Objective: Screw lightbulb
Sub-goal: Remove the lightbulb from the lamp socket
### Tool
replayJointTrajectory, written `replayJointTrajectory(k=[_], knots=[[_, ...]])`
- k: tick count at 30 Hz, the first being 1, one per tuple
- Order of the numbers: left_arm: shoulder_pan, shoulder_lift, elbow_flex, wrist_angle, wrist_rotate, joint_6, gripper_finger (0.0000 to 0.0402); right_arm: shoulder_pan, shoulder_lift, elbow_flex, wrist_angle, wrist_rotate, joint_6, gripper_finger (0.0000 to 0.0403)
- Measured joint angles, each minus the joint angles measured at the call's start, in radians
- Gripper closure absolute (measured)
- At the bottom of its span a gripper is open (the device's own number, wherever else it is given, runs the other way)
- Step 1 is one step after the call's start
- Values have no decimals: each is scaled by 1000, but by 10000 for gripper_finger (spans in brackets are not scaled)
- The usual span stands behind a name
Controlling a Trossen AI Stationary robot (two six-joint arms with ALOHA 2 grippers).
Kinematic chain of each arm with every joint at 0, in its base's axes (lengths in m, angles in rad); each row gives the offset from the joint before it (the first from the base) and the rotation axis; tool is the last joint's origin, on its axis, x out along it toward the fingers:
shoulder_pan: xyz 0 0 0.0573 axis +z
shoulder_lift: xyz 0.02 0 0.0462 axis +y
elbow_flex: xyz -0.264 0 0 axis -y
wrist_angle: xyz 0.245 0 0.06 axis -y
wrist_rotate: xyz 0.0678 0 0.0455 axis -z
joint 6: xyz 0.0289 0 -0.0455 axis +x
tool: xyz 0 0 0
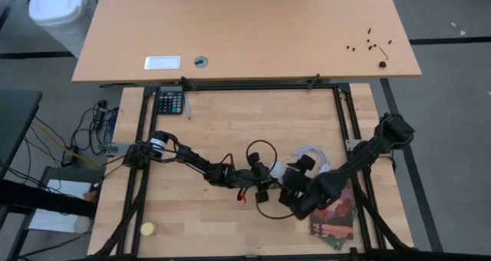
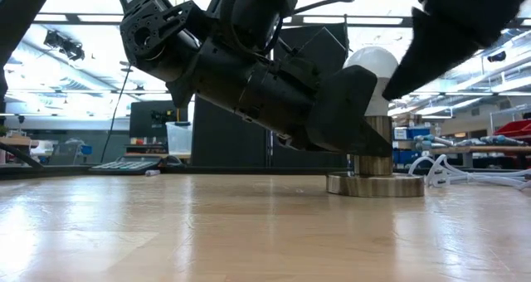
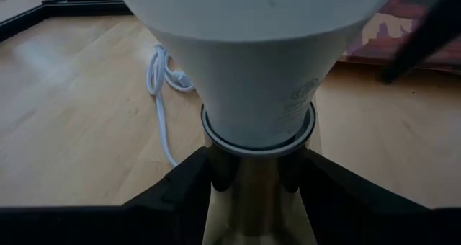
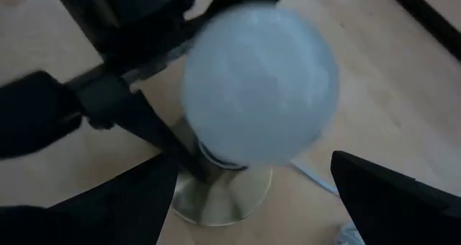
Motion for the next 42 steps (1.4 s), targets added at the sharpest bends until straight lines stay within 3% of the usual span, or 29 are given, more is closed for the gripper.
replayJointTrajectory(k=[3, 7, 12, 17, 29, 35, 42], knots=[[0, 0, 0, 1, 0, 0, 211, 31, -32, -101, 80, 26, 42, 31], [0, 0, 0, 0, 1, 0, 211, 76, -67, -267, 314, 57, 39, 31], [0, 0, 0, -3, 12, 23, 211, 102, -69, -368, 621, 188, -128, 31], [2, 0, 0, -1, 13, 24, 211, 66, -68, -424, 729, 294, -212, 31], [3, 0, 0, -1, 15, 18, 211, -1, -67, -627, 1475, 262, -622, 31], [3, 0, 0, 8, 16, 24, 211, -50, -67, -625, 1527, 137, -725, 31], [3, 0, -1, 23, 51, 52, 211, -87, -67, -624, 1605, 65, -867, 36]])
